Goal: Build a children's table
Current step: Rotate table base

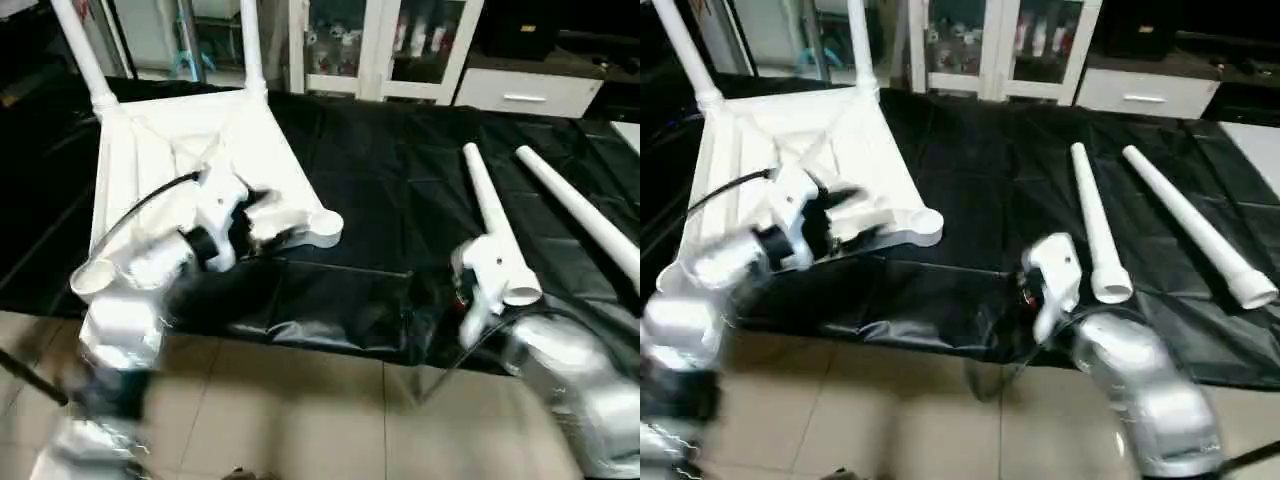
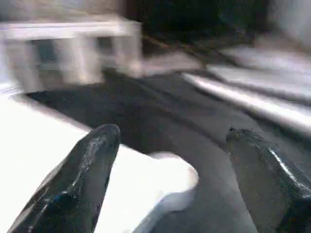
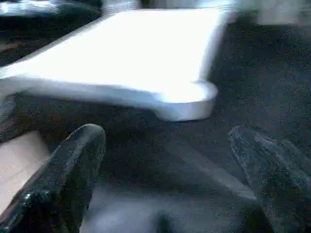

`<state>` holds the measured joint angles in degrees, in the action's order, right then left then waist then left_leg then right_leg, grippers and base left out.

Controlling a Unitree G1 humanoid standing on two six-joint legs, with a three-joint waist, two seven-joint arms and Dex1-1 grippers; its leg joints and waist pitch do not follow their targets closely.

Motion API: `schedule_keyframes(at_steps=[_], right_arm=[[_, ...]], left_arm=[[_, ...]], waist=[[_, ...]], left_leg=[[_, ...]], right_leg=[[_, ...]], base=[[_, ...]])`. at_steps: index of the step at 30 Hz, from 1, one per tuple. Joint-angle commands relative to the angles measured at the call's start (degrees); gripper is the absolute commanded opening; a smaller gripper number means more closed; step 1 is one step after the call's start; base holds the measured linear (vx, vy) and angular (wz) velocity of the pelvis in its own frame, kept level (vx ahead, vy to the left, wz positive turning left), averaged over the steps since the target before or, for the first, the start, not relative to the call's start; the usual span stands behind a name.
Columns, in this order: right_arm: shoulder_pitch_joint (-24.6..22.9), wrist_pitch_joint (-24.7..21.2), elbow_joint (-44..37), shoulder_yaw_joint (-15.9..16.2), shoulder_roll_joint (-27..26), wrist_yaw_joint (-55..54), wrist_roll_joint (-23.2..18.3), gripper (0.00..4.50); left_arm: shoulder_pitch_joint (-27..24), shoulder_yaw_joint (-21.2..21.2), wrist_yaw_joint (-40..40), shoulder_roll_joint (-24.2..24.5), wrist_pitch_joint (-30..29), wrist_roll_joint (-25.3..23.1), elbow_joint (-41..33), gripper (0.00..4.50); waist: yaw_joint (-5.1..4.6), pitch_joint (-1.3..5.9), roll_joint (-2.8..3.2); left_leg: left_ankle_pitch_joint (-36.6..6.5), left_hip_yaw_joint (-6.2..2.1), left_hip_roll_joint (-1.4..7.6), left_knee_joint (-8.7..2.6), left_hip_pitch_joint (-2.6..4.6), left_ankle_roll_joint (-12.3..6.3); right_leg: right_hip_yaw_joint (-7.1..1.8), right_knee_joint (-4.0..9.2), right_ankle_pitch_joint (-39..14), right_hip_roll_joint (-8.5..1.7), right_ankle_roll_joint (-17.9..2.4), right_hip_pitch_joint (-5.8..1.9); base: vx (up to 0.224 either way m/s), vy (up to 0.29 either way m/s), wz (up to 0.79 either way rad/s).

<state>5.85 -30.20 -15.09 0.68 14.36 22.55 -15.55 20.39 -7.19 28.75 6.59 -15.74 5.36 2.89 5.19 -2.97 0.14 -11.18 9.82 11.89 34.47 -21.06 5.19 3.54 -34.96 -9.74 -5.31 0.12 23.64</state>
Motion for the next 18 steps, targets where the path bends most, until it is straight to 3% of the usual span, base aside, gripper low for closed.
schedule_keyframes(at_steps=[1, 2, 3, 4, 5, 6, 7, 8, 9, 10, 11, 12, 13, 14, 15, 16, 17, 18], right_arm=[[0.62, 1.45, 1.38, -2.55, -1.50, -7.72, 3.38, 4.50], [0.69, 2.85, 1.19, -2.56, -2.35, -9.21, 4.08, 4.50], [0.70, 3.00, 1.17, -2.56, -2.44, -9.38, 4.16, 4.50], [0.81, 3.81, 1.03, -2.74, -3.54, -11.23, 4.65, 4.50], [0.91, 4.31, 0.94, -2.84, -4.28, -12.51, 4.98, 4.50], [1.28, 4.91, 1.51, -2.60, -4.60, -14.15, 6.25, 4.50], [2.24, 6.00, 3.97, -2.39, -5.79, -17.14, 8.58, 4.50], [2.24, 6.00, 3.97, -2.39, -5.79, -17.14, 8.58, 4.50], [2.87, 6.61, 5.47, -2.33, -6.47, -18.85, 10.21, 4.50], [3.19, 6.97, 6.18, -2.25, -6.57, -19.29, 10.86, 4.50], [3.65, 7.41, 6.96, -1.87, -6.45, -18.97, 11.17, 4.50], [3.91, 7.69, 7.46, -1.70, -6.38, -18.82, 11.23, 4.50], [4.65, 8.38, 8.81, -1.11, -6.00, -18.06, 11.23, 4.50], [4.99, 8.49, 9.22, -0.90, -5.76, -17.65, 11.15, 4.50], [5.15, 8.44, 9.06, -0.80, -5.68, -17.34, 11.05, 4.50], [5.21, 8.54, 8.94, -0.71, -5.73, -17.32, 11.09, 4.50], [5.32, 8.12, 8.51, -1.28, -6.24, -17.32, 10.23, 4.50], [5.36, 7.53, 8.26, -1.91, -6.84, -17.31, 9.22, 4.50]], left_arm=[[-4.00, -1.65, -7.81, -1.81, -1.56, -2.04, -1.98, 3.93], [-5.46, -2.15, -10.08, -3.25, -2.04, -2.12, -3.29, 3.93], [-5.63, -2.20, -10.34, -3.41, -2.09, -2.13, -3.43, 3.93], [-6.92, -2.63, -12.70, -4.85, -1.96, -1.97, -4.27, 3.93], [-7.65, -2.90, -14.35, -5.78, -1.59, -1.85, -4.68, 3.93], [-8.18, -1.64, -17.06, -5.61, 1.44, -4.79, -4.25, 3.93], [-7.47, 0.08, -21.95, -6.06, 4.34, -10.02, -2.19, 3.93], [-7.47, 0.08, -21.95, -6.06, 4.34, -10.02, -2.19, 3.93], [-6.67, 0.57, -25.16, -6.96, 5.52, -12.37, -1.40, 3.93], [-6.19, 0.59, -25.60, -7.54, 5.02, -12.06, -1.17, 3.93], [-5.58, 1.05, -25.99, -7.46, 5.19, -12.55, -0.68, 3.93], [-5.29, 1.12, -26.15, -7.53, 5.15, -12.45, -0.34, 3.93], [-4.50, 1.55, -27.02, -7.46, 5.30, -12.71, 0.75, 3.93], [-4.21, 1.83, -27.71, -7.33, 5.35, -13.13, 1.11, 3.93], [-4.14, 2.23, -28.03, -7.12, 5.49, -13.55, 1.04, 3.93], [-4.16, 2.61, -28.49, -6.97, 5.89, -14.05, 1.01, 3.93], [-4.08, 2.87, -28.61, -7.11, 5.09, -14.12, 0.68, 3.93], [-4.00, 2.87, -29.03, -7.23, 5.55, -14.25, 0.46, 3.93]], waist=[[-0.13, 3.28, -0.56], [-0.22, 3.53, -1.12], [-0.15, 3.61, -0.76], [-0.26, 3.57, -1.15], [-0.28, 3.46, -1.17], [-0.30, 3.29, -1.62], [-0.27, 3.29, -1.60], [-0.36, 3.25, -1.15], [-0.87, 3.25, -0.75], [-1.59, 3.01, -0.37], [-1.80, 3.09, 0.02], [-2.05, 3.37, 1.11], [-2.20, 3.58, 1.70], [-2.49, 3.50, 1.54], [-2.78, 3.70, 0.81], [-3.01, 4.06, -0.48], [-2.79, 4.29, -2.47], [-2.30, 4.83, -4.14]], left_leg=[[-14.78, 0.01, 0.58, -4.72, 0.10, 0.40], [-14.30, -0.04, 0.48, -4.72, 0.04, 0.27], [-13.87, -0.21, 0.66, -4.73, 0.03, 0.45], [-13.61, -0.08, 0.68, -4.71, 0.14, 0.19], [-13.93, -0.11, 0.63, -4.74, 0.10, 0.10], [-14.73, -0.08, 0.65, -4.84, 0.08, -0.05], [-15.20, -0.25, 0.63, -4.97, 0.11, 0.05], [-15.65, -0.61, 0.97, -5.14, 0.34, 0.84], [-17.40, -1.15, 1.56, -5.36, 1.00, 2.24], [-19.73, -2.63, 3.53, -6.74, 2.07, 2.16], [-20.36, -3.59, 5.34, -7.61, 2.65, 1.19], [-19.21, -5.48, 9.09, -9.30, 3.12, -1.21], [-16.58, -5.88, 11.19, -9.88, 3.23, -3.38], [-16.14, -5.48, 11.45, -10.02, 3.07, -4.66], [-14.94, -4.99, 11.08, -9.68, 3.22, -8.21], [-14.18, -3.57, 8.89, -8.08, 2.59, -12.04], [-15.11, 0.60, 1.09, -2.39, 1.05, -13.80], [-16.44, 2.39, -4.67, 4.40, -0.40, -13.78]], right_leg=[[-1.80, 5.39, -22.64, -2.26, -6.65, -2.57], [-1.87, 5.51, -23.09, -2.04, -4.65, -2.64], [-1.96, 5.13, -22.08, -2.08, -4.36, -2.55], [-1.96, 5.28, -20.22, -1.77, -3.96, -2.21], [-1.92, 5.18, -19.99, -1.72, -3.94, -2.18], [-1.83, 5.42, -20.50, -1.74, -3.60, -2.09], [-1.72, 5.36, -21.33, -1.54, -2.56, -2.11], [-1.47, 5.30, -20.78, -1.04, -2.32, -1.77], [-0.72, 5.35, -17.62, 0.12, -2.77, -1.66], [0.41, 4.67, -13.46, 1.30, -5.56, -1.45], [0.71, 3.84, -10.98, 1.22, -7.28, -1.36], [1.47, 1.11, -5.69, 0.65, -10.10, -1.20], [1.90, -1.20, -2.38, 0.40, -11.91, -0.26], [2.18, -1.79, -1.41, 0.29, -12.49, -0.01], [1.99, -2.22, 0.03, -0.47, -14.59, 0.02], [1.47, -1.15, 2.71, -1.22, -19.61, -0.30], [1.31, 2.95, 2.76, -0.41, -27.49, -1.05], [0.40, 5.62, 0.86, -0.15, -29.83, -2.46]], base=[[0.000, 0.000, 0.00], [0.000, 0.000, 0.00], [0.000, 0.000, 0.00], [0.000, 0.000, 0.00], [0.000, 0.000, 0.00], [0.000, 0.000, 0.00], [0.000, 0.000, 0.00], [0.000, 0.000, 0.00], [0.000, 0.000, 0.00], [0.000, 0.000, 0.00], [0.000, 0.000, 0.00], [0.012, -0.065, 0.12], [0.012, -0.065, 0.12], [0.024, -0.115, 0.10], [0.025, -0.165, 0.04], [0.025, -0.165, 0.04], [0.019, -0.197, 0.01], [0.018, -0.200, -0.02]])
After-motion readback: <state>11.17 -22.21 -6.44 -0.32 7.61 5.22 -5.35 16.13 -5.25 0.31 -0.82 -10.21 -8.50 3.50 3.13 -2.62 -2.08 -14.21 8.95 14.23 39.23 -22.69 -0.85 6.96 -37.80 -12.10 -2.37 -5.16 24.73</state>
